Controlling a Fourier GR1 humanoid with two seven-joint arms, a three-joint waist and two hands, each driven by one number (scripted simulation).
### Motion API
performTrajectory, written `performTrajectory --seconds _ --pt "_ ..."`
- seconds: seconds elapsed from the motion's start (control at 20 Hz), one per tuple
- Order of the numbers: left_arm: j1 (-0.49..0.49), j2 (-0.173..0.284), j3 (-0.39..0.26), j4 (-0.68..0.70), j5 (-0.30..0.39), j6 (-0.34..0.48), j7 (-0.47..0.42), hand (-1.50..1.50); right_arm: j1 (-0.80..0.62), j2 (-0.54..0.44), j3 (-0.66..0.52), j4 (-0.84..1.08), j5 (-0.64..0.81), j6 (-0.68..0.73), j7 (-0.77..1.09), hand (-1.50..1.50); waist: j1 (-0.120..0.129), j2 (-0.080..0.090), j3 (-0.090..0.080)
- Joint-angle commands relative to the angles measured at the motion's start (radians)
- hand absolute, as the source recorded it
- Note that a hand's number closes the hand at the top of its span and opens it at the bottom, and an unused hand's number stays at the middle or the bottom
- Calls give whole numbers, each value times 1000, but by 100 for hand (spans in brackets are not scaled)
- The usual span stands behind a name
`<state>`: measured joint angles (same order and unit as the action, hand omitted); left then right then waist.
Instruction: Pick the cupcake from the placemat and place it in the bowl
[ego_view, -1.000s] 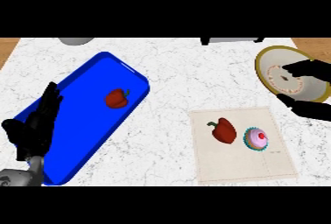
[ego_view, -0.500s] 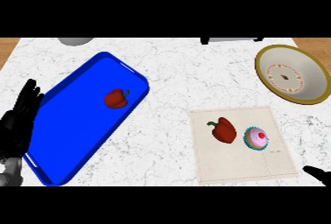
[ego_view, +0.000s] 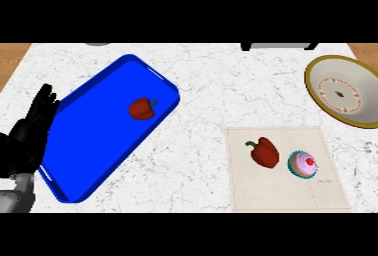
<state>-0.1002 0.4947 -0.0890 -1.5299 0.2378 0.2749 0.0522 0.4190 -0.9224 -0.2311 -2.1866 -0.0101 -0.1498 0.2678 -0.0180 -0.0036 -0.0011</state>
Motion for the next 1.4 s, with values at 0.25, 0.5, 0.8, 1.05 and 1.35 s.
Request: performTrajectory --seconds 0.25,0.5,0.8,1.05,1.35 --pt "-79 -19 -11 32 -33 -13 33 0 -195 -268 15 64 -134 297 273 -150 38 12 -1" --pt "-71 -45 -29 -12 -42 -14 53 0 -323 -261 222 186 -112 363 324 -150 67 14 1" --pt "-65 -37 18 7 -39 -41 50 0 -463 -213 326 288 -140 534 335 -150 44 8 1" --pt "-94 -56 18 30 -54 -46 49 0 -558 -137 484 354 -84 621 439 -150 43 9 1" --pt "-62 -96 20 -17 -110 -20 92 0 -627 1 519 416 81 677 449 -150 25 4 1"
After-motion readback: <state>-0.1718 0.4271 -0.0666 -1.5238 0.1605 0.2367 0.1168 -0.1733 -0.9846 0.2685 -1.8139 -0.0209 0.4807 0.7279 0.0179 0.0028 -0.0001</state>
